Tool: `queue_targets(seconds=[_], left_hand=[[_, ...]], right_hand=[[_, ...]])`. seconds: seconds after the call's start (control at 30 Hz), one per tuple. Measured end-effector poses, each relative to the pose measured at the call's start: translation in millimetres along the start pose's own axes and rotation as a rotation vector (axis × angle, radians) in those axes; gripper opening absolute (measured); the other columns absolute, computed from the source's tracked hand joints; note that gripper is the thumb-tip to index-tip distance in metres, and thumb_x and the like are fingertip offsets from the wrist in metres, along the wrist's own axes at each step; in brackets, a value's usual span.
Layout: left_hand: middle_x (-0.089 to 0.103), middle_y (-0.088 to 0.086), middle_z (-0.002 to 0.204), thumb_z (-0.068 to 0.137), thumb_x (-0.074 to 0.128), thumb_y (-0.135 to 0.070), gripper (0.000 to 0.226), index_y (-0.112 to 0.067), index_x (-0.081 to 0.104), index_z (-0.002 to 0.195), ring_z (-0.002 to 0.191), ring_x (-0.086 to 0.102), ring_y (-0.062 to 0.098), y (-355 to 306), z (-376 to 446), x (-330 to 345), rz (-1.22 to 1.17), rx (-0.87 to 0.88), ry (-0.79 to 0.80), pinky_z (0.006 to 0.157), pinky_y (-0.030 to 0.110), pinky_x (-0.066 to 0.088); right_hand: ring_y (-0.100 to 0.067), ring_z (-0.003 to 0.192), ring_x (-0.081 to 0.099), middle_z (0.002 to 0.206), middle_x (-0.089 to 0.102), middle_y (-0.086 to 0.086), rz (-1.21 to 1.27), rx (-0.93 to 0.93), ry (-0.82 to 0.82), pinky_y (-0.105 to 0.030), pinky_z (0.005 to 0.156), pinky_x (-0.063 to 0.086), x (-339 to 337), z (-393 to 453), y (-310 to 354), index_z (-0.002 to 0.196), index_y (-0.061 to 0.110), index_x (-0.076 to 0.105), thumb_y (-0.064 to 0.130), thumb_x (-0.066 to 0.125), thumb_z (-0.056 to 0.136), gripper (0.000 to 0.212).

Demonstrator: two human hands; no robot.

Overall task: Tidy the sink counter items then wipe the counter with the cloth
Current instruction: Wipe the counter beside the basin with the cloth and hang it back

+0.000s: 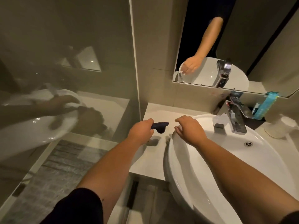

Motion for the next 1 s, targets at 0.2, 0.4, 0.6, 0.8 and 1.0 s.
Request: queue_targets(seconds=[0.2,0.4,0.6,0.8,1.0], left_hand=[[0.063,0.012,0.093,0.087,0.047,-0.009,0.016,-0.011,0.05,0.103,0.079,0.058,0.031,28.1,50.5,5.2,-0.007,-0.033,-0.015,0.066,0.04,0.05],[0.064,0.011,0.106,0.081,0.051,0.001,0.028,-0.01,0.061,0.105,0.095,0.062,0.032,38.5,130.9,-0.9,0.083,-0.097,-0.053,0.078,0.041,0.051],[0.057,0.001,0.128,0.087,0.055,-0.015,0.033,-0.025,0.056,0.119,0.115,0.051,0.024,23.5,192.1,4.9,0.168,0.186,-0.198,0.09,0.044,0.049],[0.037,0.007,0.15,0.095,0.046,-0.009,0.049,-0.012,0.039,0.143,0.138,0.031,0.024,39.1,205.5,82.7,0.249,0.391,-0.008,0.112,0.03,0.02],[0.026,0.008,0.156,0.094,0.045,-0.01,0.054,-0.009,0.03,0.146,0.143,0.021,0.022,42.5,173.0,88.8,0.112,0.314,-0.003,0.116,0.031,0.008]], right_hand=[[-0.037,0.099,0.053,0.106,0.059,-0.016,-0.144,0.093,-0.028,-0.044,0.08,0.043,35.3,18.2,-56.0,0.104,0.005,0.058,0.031,0.034,0.091,0.038],[-0.038,0.131,0.042,0.139,0.05,-0.018,-0.095,0.184,-0.007,-0.05,0.102,0.037,63.6,20.2,-74.9,0.13,0.002,0.051,0.035,0.027,0.095,0.054],[-0.038,0.134,0.041,0.143,0.047,-0.02,-0.147,0.195,-0.072,-0.046,0.11,0.024,73.5,23.3,-79.1,0.135,0.0,0.047,0.035,0.023,0.094,0.059],[-0.039,0.133,0.042,0.141,0.049,-0.022,-0.16,0.174,-0.152,-0.046,0.109,0.023,79.2,24.3,-82.2,0.135,-0.002,0.047,0.03,0.027,0.092,0.057],[-0.038,0.133,0.043,0.141,0.049,-0.021,-0.141,0.18,-0.183,-0.048,0.109,0.029,78.6,23.5,-79.5,0.136,-0.002,0.047,0.031,0.025,0.091,0.059]])
Point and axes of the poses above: each hand's wrist, its own z-axis towards the middle knuckle, its own x-axis out of the palm, y = z × x, the point moved 9 cm from there along z, towards the middle knuckle
